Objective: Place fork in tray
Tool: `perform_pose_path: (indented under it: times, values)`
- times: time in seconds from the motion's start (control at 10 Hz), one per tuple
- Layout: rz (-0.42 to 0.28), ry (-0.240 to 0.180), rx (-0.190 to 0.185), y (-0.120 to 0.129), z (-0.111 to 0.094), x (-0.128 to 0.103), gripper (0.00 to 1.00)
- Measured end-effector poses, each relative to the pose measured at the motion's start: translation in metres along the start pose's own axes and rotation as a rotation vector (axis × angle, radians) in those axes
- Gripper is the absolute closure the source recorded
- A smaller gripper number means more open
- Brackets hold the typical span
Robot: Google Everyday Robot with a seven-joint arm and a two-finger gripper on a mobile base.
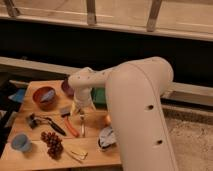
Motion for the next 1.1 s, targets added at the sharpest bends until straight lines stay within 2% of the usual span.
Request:
perform_pose_path:
  times: [0.3,1.1]
  values:
    - [0.020,0.046,-0.003,-0.002,0.023,0.007,0.20]
    - [0.065,0.103,-0.019,-0.006,0.050,0.017,0.21]
